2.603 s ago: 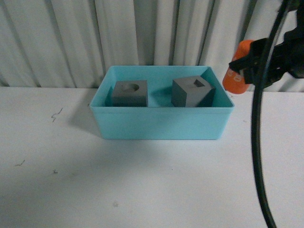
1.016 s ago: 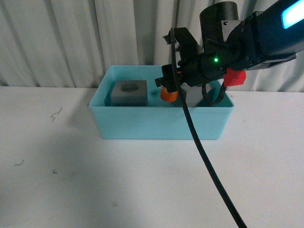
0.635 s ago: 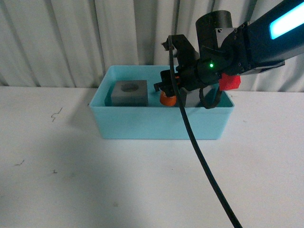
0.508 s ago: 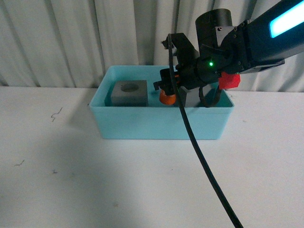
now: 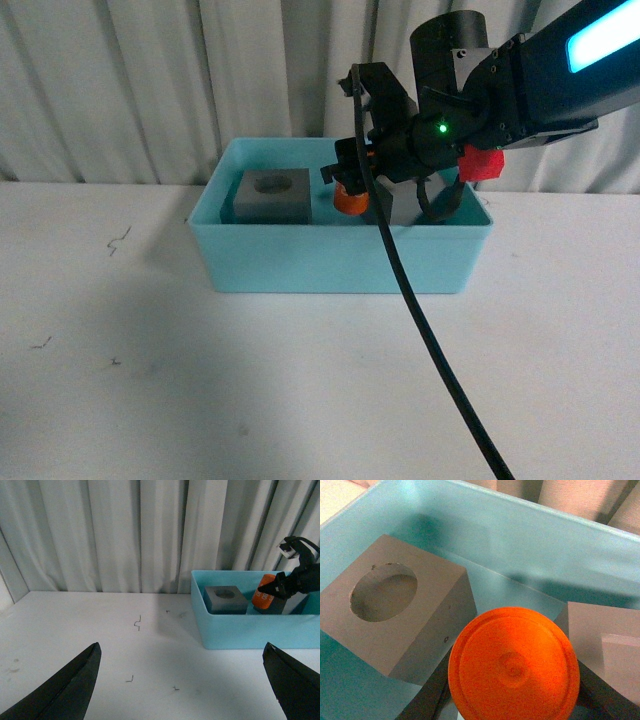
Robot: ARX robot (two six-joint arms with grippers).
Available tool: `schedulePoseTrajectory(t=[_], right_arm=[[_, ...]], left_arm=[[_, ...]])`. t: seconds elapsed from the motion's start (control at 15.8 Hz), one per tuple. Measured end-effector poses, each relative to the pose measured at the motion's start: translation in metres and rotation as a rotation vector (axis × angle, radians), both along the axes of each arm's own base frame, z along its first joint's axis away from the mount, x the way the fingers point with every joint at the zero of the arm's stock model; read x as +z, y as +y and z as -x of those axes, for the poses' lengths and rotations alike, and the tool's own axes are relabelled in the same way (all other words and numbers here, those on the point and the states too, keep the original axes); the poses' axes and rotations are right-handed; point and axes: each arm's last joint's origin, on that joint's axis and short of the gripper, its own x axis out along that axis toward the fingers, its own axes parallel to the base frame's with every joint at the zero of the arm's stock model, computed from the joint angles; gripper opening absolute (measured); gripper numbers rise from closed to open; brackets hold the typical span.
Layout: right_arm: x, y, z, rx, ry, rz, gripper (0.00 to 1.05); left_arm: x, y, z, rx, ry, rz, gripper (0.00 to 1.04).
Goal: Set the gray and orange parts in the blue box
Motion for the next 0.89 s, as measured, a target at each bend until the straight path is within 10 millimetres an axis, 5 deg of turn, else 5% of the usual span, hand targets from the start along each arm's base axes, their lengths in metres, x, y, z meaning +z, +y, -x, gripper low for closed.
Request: schedulePoseTrajectory(t=[0.44,0.51,0.76,0.89], right_arm=[[-0.003,0.001,0.0,0.002,0.012,0.003,0.47],[-0.004,0.001,0.0,0.002,0.014,0.004,0.51],[-0.004,0.002,-0.002,0.0,-0.028,-0.011,0.97],[-0.011,-0.001,0.004,-0.008,-0.018,-0.008,0.97]], left_arm=[[0.0,0.0,0.0,0.0,0.0,0.0,0.98],[0.0,0.0,0.0,0.0,0.0,0.0,0.98],[0.0,0.0,0.0,0.0,0.0,0.0,0.98],[0.0,0.0,0.0,0.0,0.0,0.0,0.98]])
